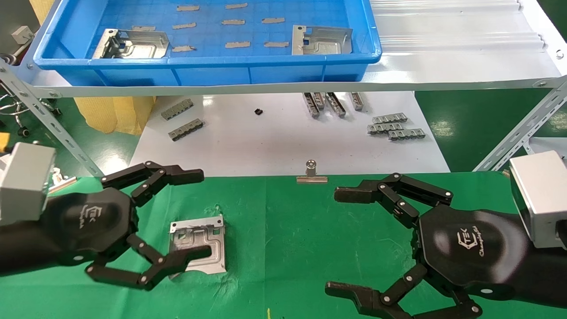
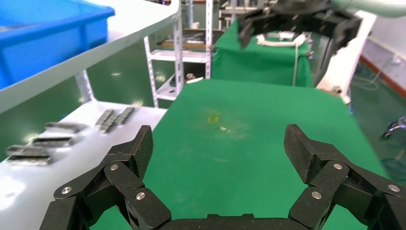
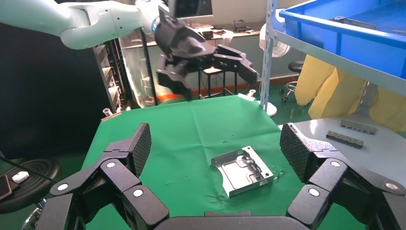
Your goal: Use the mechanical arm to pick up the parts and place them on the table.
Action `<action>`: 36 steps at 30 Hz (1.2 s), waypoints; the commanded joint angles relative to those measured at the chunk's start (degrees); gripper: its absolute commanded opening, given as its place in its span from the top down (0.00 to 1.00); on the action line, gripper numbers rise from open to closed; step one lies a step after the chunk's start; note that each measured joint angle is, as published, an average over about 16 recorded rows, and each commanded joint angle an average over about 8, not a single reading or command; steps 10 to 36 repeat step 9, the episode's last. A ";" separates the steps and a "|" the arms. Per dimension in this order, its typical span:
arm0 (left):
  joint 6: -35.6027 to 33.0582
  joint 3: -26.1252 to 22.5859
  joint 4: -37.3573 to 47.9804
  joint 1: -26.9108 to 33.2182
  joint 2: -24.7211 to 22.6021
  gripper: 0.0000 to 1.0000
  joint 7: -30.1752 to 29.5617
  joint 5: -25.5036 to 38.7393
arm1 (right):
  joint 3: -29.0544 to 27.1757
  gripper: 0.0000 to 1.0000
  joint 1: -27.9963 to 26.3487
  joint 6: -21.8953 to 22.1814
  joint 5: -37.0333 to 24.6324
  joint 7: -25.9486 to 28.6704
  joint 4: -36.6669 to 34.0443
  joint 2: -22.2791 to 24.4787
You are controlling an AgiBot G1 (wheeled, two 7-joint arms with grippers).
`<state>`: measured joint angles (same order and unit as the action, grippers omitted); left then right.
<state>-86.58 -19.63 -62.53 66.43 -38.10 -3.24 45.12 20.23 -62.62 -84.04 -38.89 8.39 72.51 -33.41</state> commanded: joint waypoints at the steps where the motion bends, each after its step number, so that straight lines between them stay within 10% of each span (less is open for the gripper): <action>1: 0.20 0.80 -2.44 -1.07 0.68 0.00 -1.66 -0.72 | 0.00 0.00 0.00 0.00 0.00 0.00 0.00 0.00; 36: 0.78 3.16 -9.66 -4.26 2.69 0.00 -6.57 -2.85 | 0.01 0.00 0.00 0.00 0.00 0.00 0.00 0.00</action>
